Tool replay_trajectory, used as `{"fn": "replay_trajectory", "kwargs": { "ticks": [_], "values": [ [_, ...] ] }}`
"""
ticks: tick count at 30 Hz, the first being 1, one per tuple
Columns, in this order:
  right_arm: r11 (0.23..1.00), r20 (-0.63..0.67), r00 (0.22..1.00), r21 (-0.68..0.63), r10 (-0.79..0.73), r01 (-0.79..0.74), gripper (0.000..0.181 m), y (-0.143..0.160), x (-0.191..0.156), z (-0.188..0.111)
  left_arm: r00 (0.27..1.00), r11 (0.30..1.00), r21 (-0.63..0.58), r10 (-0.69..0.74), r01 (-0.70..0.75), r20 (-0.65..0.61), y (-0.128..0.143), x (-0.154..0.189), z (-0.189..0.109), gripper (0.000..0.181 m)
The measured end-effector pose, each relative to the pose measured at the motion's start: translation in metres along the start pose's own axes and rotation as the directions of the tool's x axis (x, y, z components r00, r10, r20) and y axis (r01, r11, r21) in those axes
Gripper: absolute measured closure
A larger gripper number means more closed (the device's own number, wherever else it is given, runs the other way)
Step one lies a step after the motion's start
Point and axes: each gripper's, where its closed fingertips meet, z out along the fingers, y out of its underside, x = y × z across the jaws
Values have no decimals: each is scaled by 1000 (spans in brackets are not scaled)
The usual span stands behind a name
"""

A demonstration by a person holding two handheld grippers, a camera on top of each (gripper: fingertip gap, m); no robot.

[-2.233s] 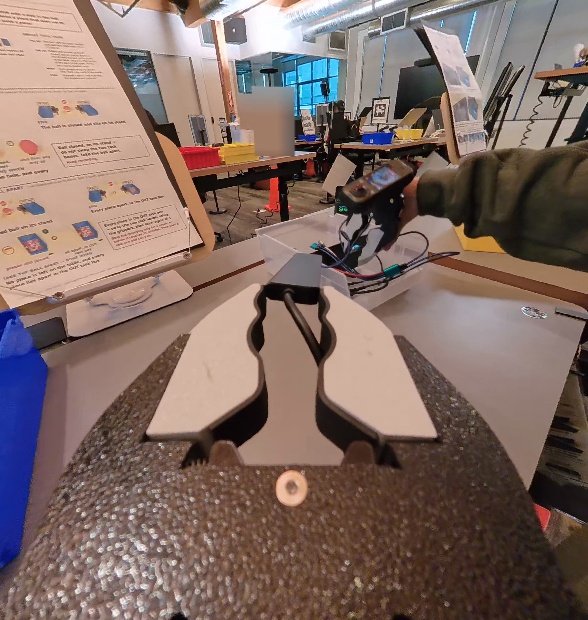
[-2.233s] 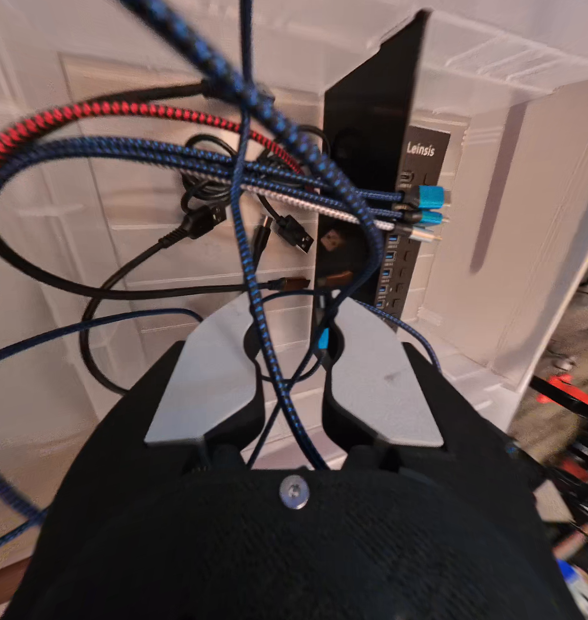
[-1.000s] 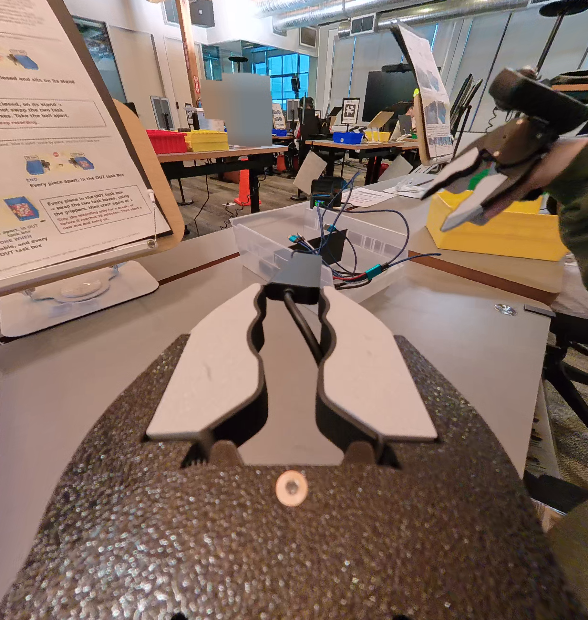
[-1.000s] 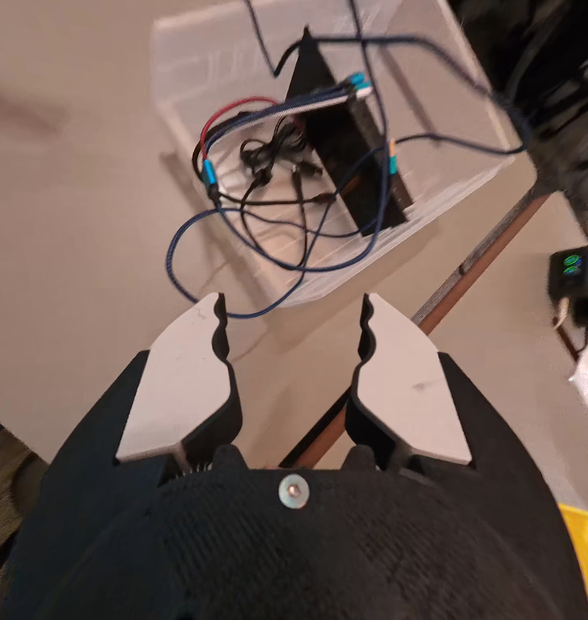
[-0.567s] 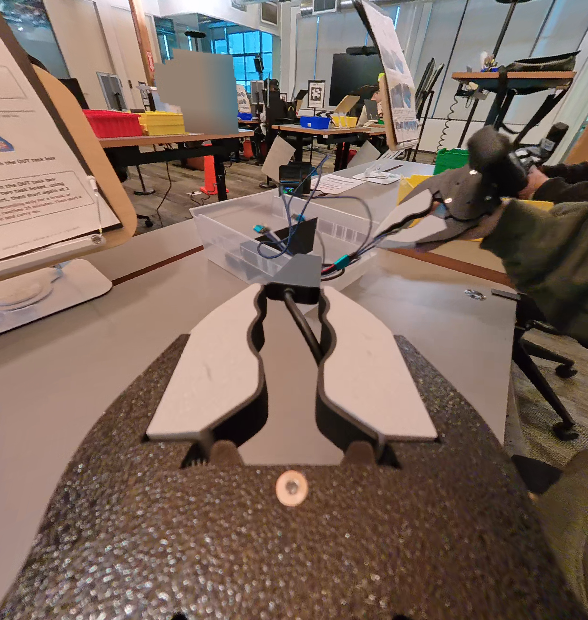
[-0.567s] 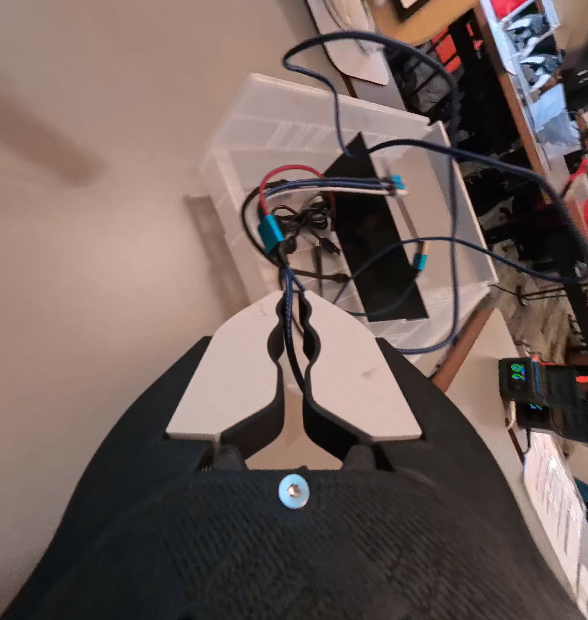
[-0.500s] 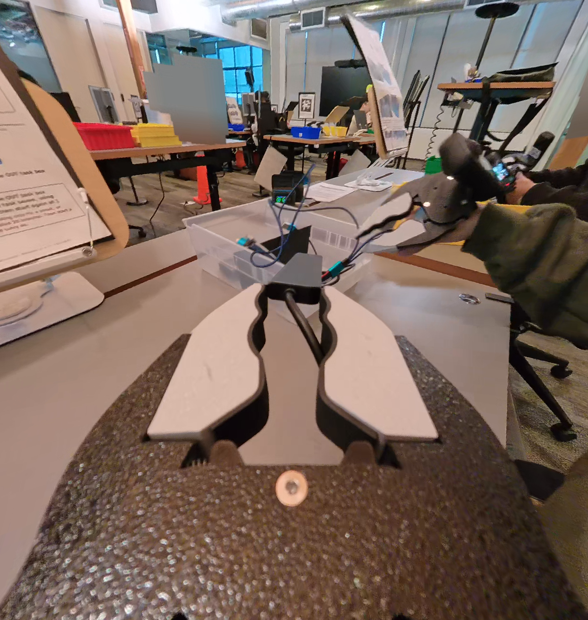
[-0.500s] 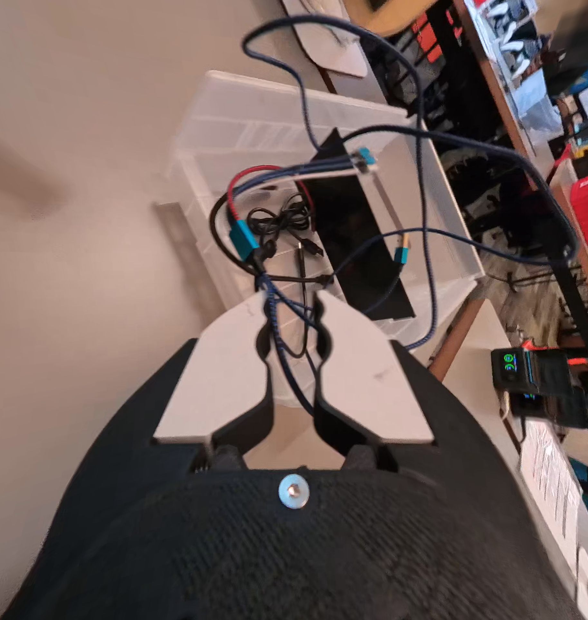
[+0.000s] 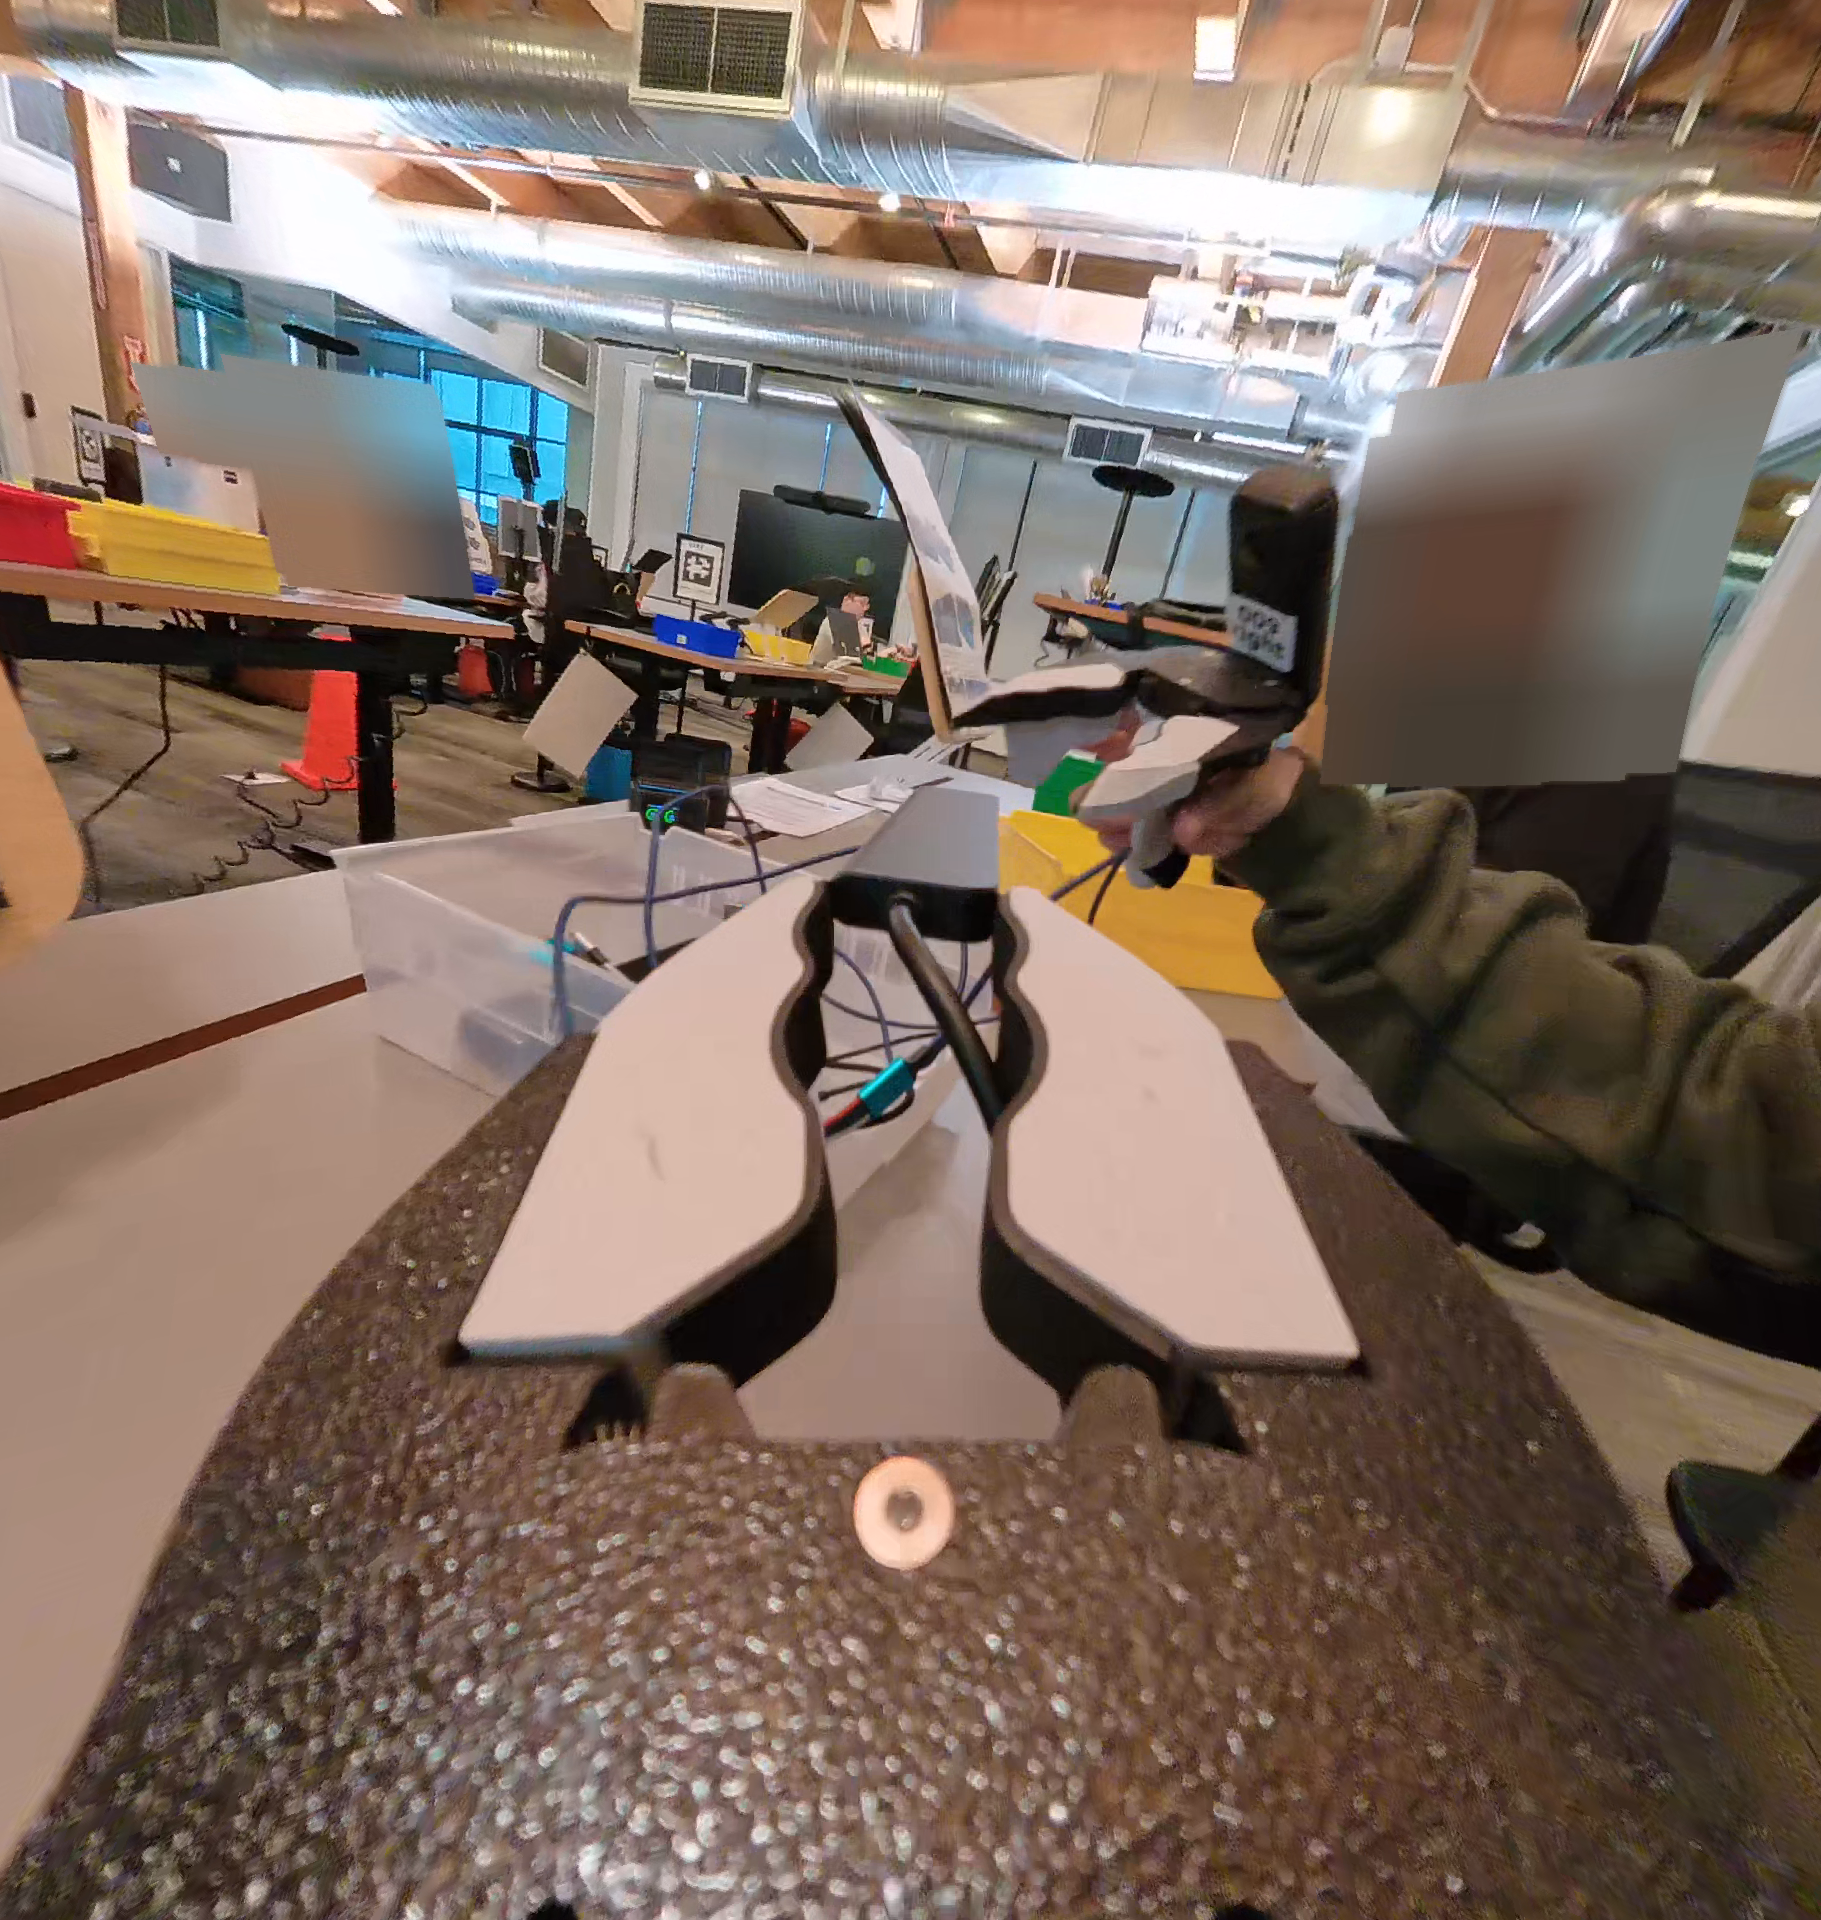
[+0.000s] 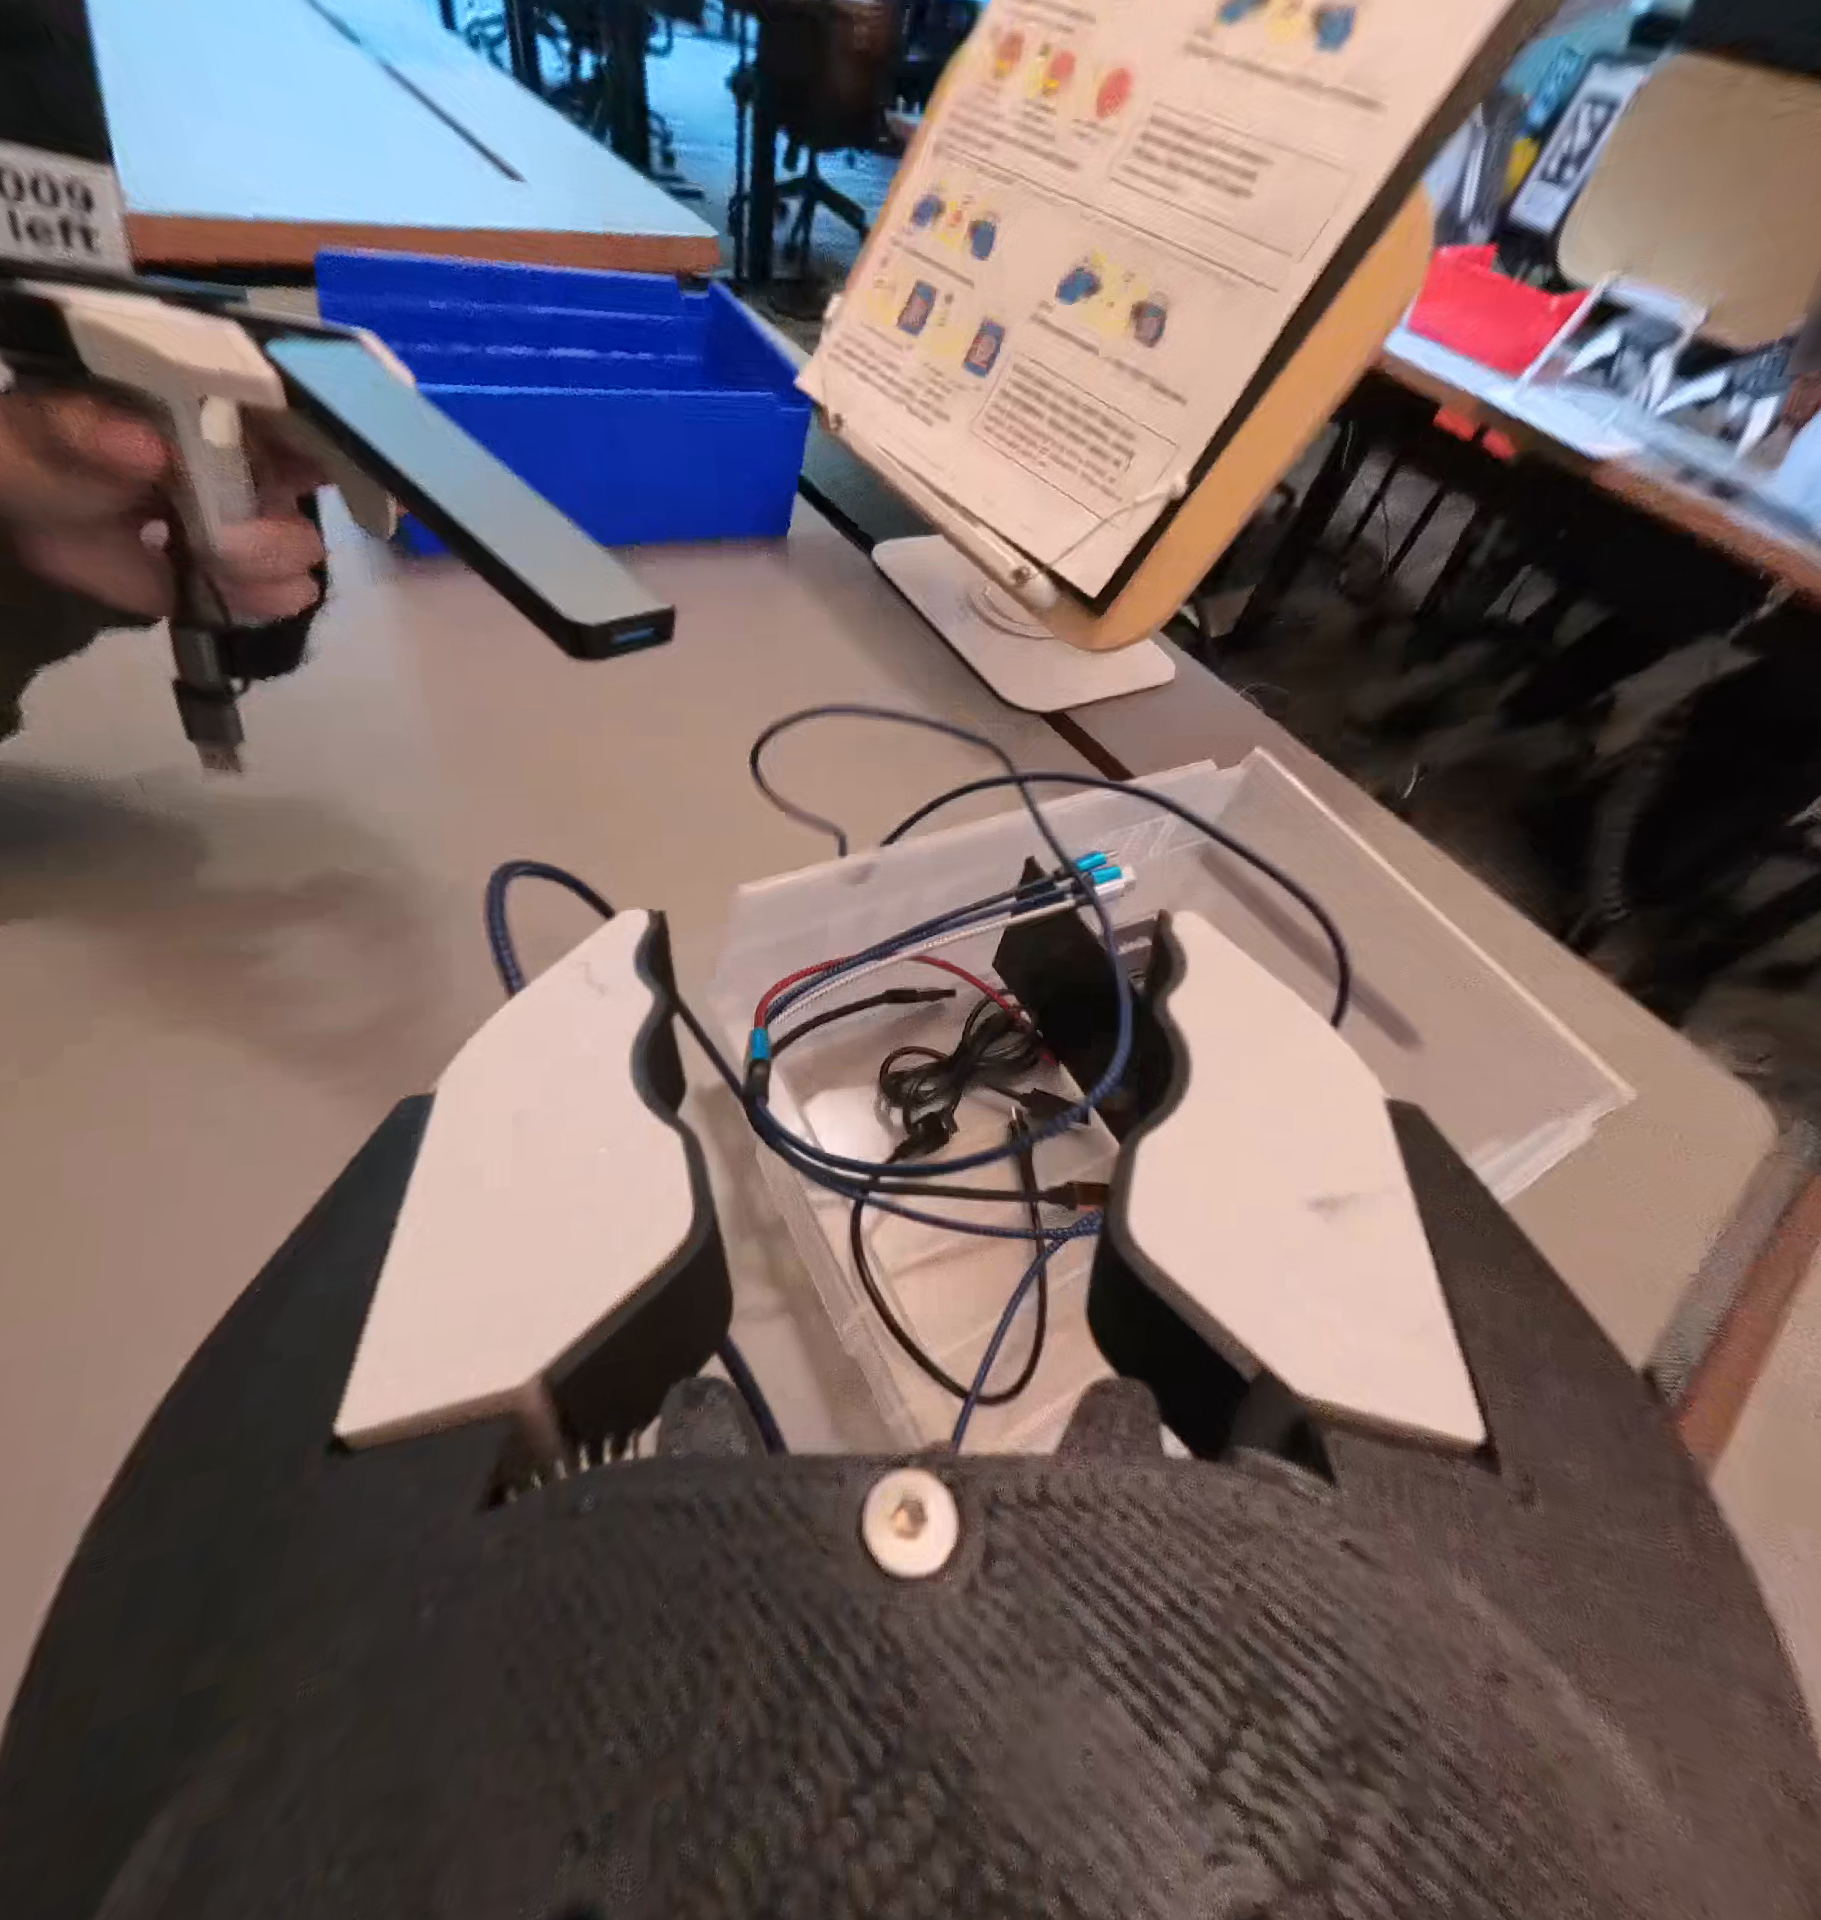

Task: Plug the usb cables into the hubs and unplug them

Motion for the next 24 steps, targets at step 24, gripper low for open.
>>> {"fn": "replay_trajectory", "kwargs": {
  "ticks": [24],
  "values": [
    [924,425,904,363,-46,-124,144,-76,-123,30,936,998,21,58,-55,-348,-17,56,33,153]
  ]
}}
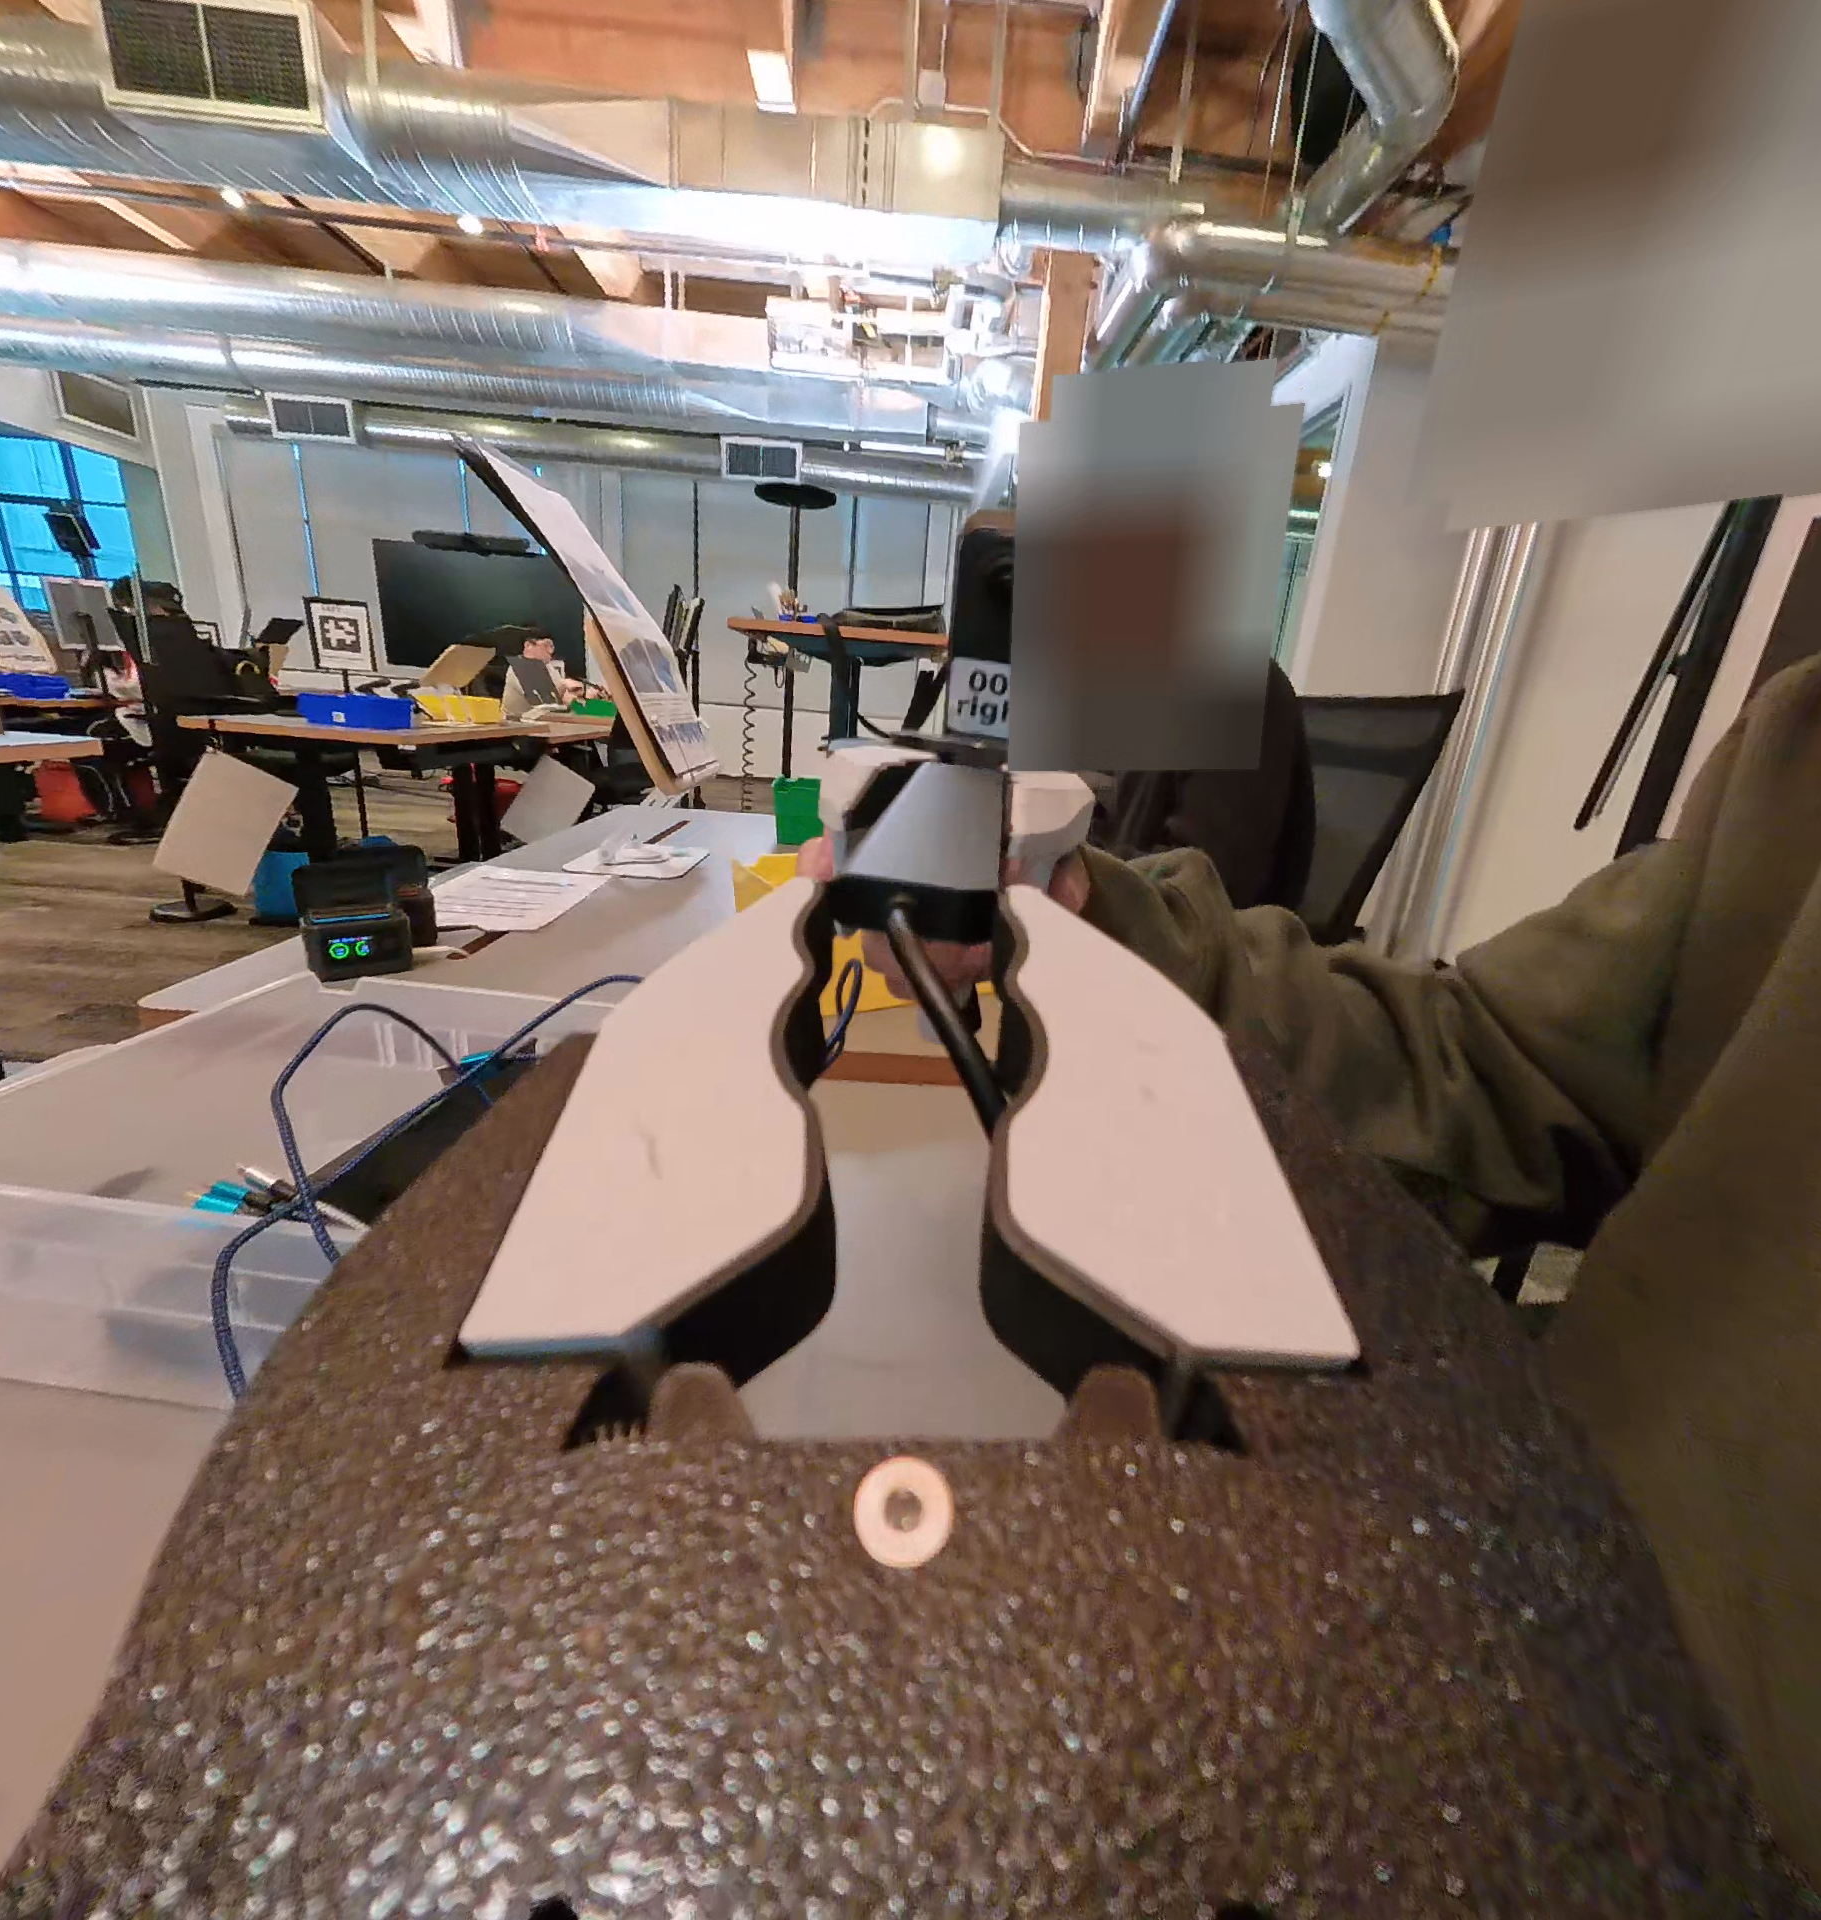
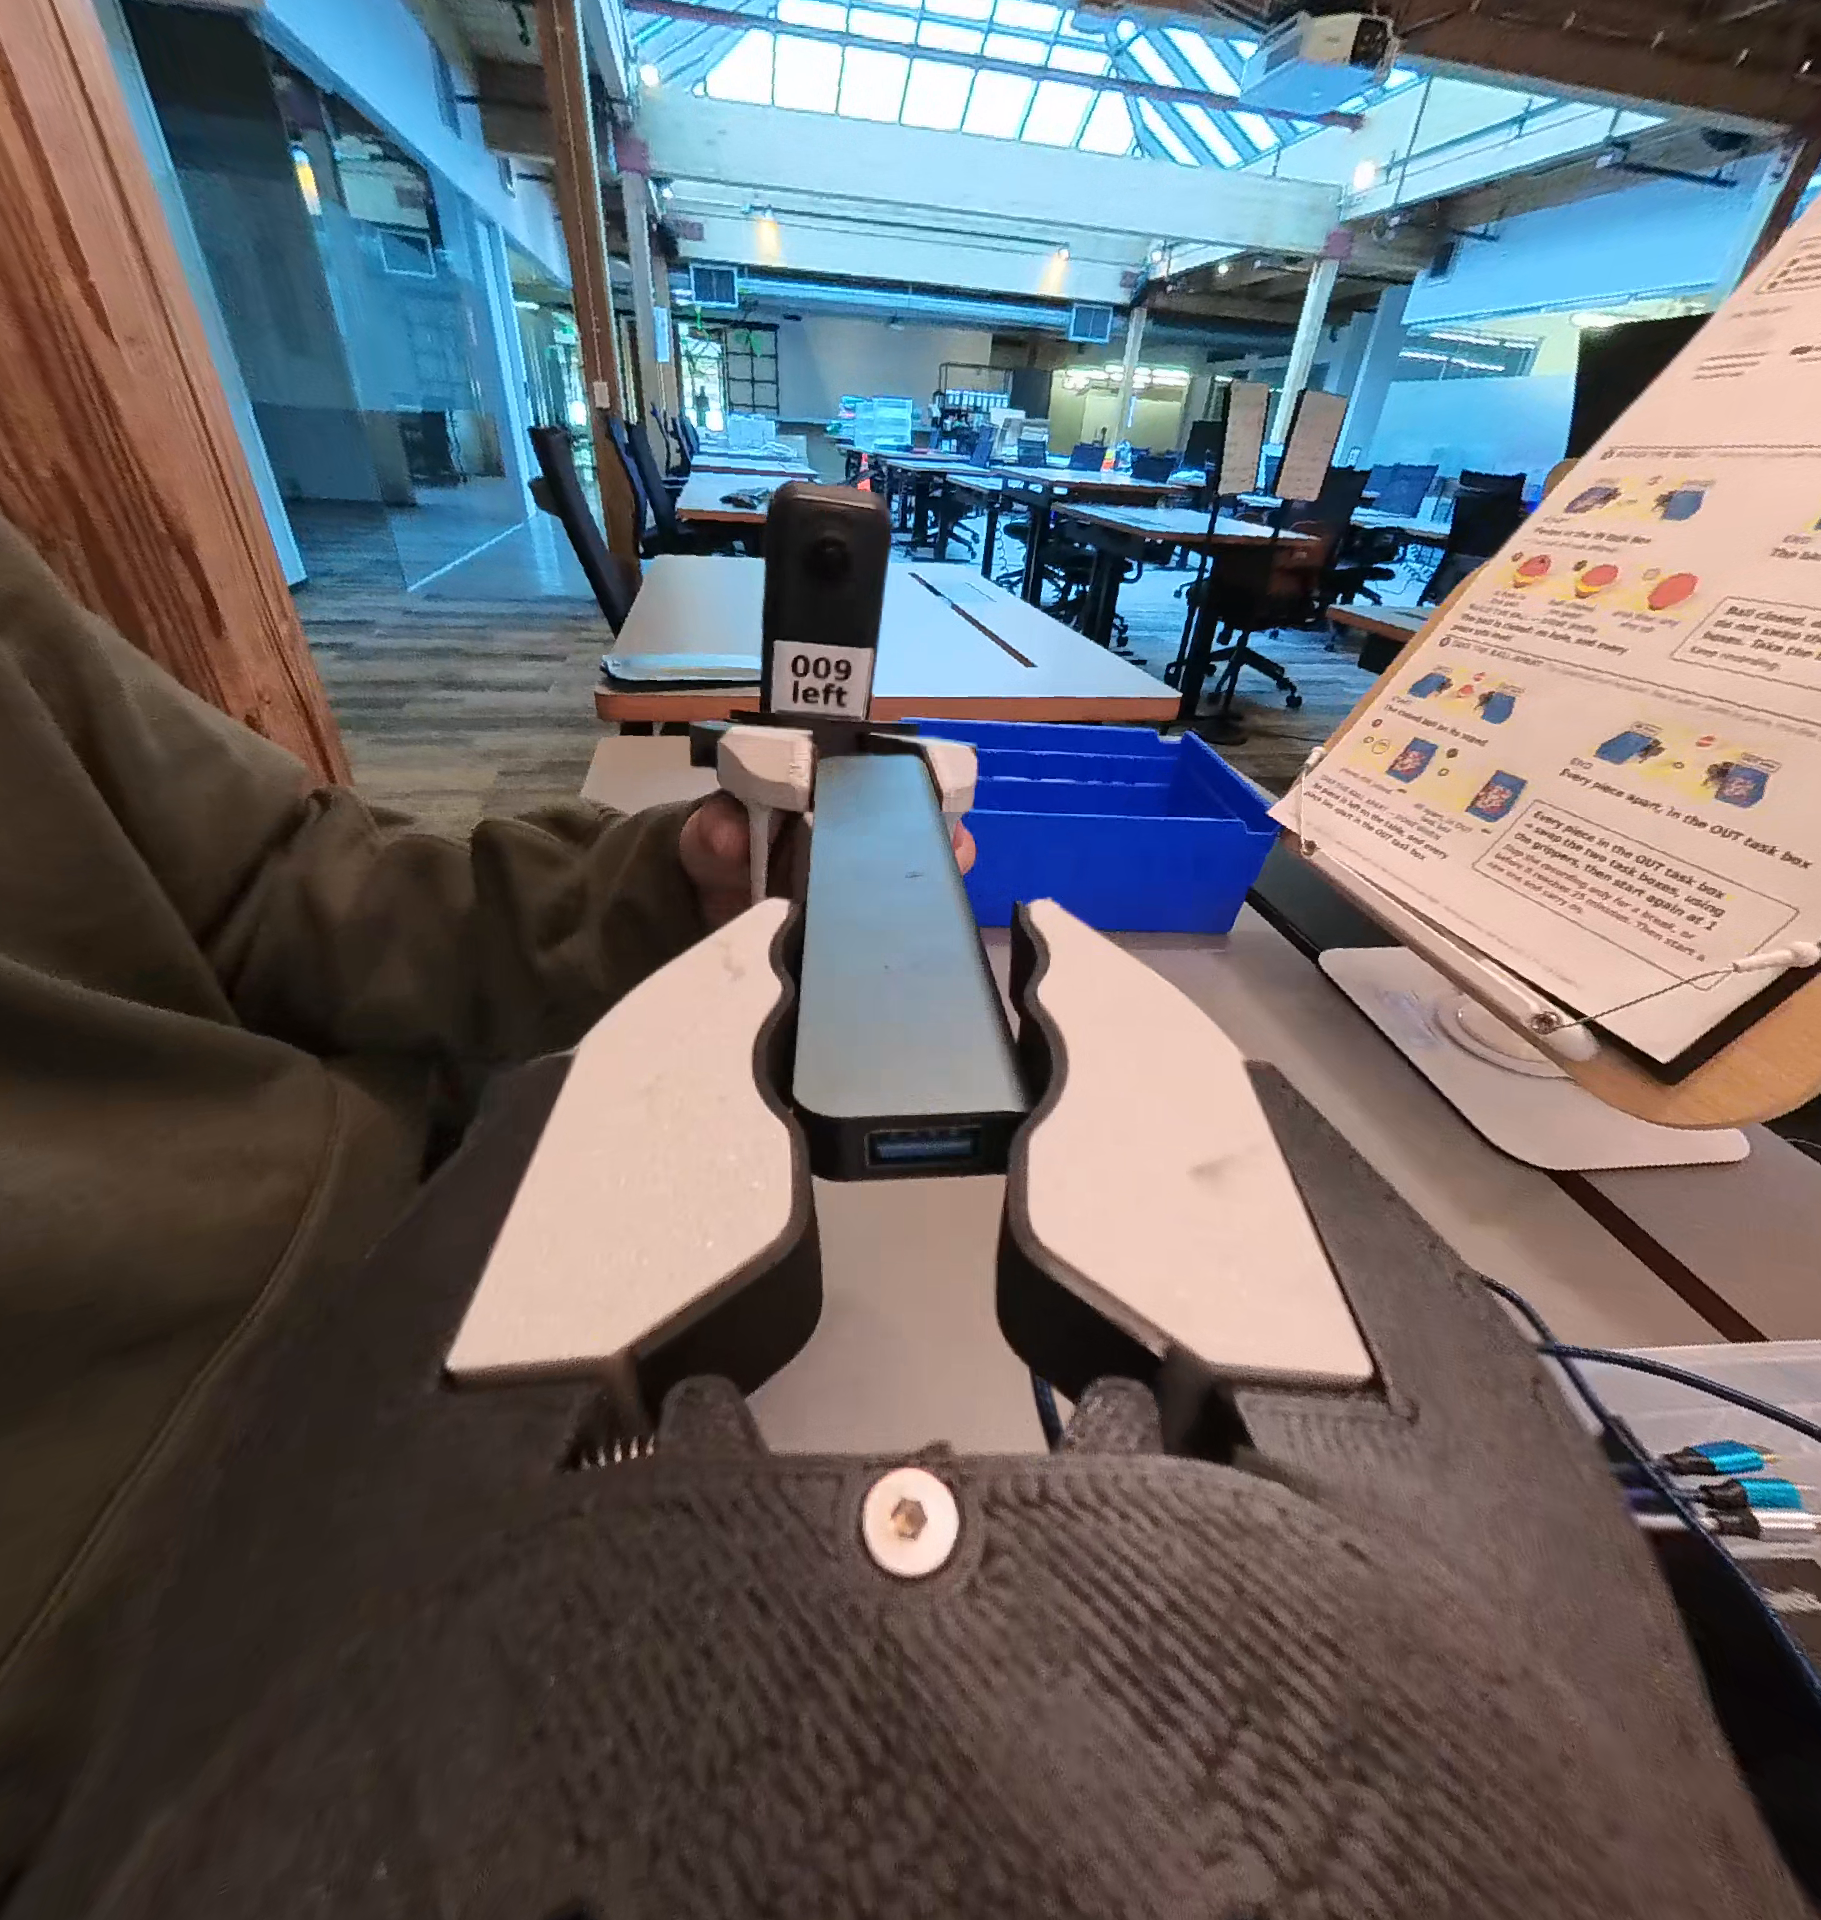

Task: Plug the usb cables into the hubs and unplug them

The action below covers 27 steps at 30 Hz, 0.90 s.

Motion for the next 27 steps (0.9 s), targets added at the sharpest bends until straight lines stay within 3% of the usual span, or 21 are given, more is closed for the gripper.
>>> {"fn": "replay_trajectory", "kwargs": {
  "ticks": [5,9,12,13,16,18,21,24,27],
  "values": [
    [1000,18,1000,-6,-10,10,146,-5,-4,-1,1000,999,-28,19,-19,-12,1,2,1,153],
    [1000,-70,997,-4,-30,30,146,-18,13,-10,989,995,3,103,-104,103,-6,-9,1,141],
    [999,-207,977,-23,-52,49,146,-37,50,-38,959,985,-91,164,-146,231,3,-24,-10,126],
    [996,-313,946,-54,-91,78,146,-46,73,-53,945,978,-140,190,-157,267,9,-27,-16,124],
    [954,-549,811,-297,-201,36,146,-55,147,-99,911,953,-267,232,-142,341,35,-33,-40,124],
    [855,-596,746,-514,-297,-70,146,-45,191,-122,880,939,-340,210,-59,425,59,-42,-62,124],
    [612,-511,725,-775,-462,-157,146,-29,243,-137,827,929,-369,181,35,532,86,-52,-92,124],
    [412,-401,762,-890,-508,-193,146,-13,277,-135,821,940,-326,110,97,560,98,-49,-103,125],
    [317,-305,825,-934,-476,-162,146,10,291,-114,814,949,-293,75,119,575,101,-46,-109,126]
  ]
}}
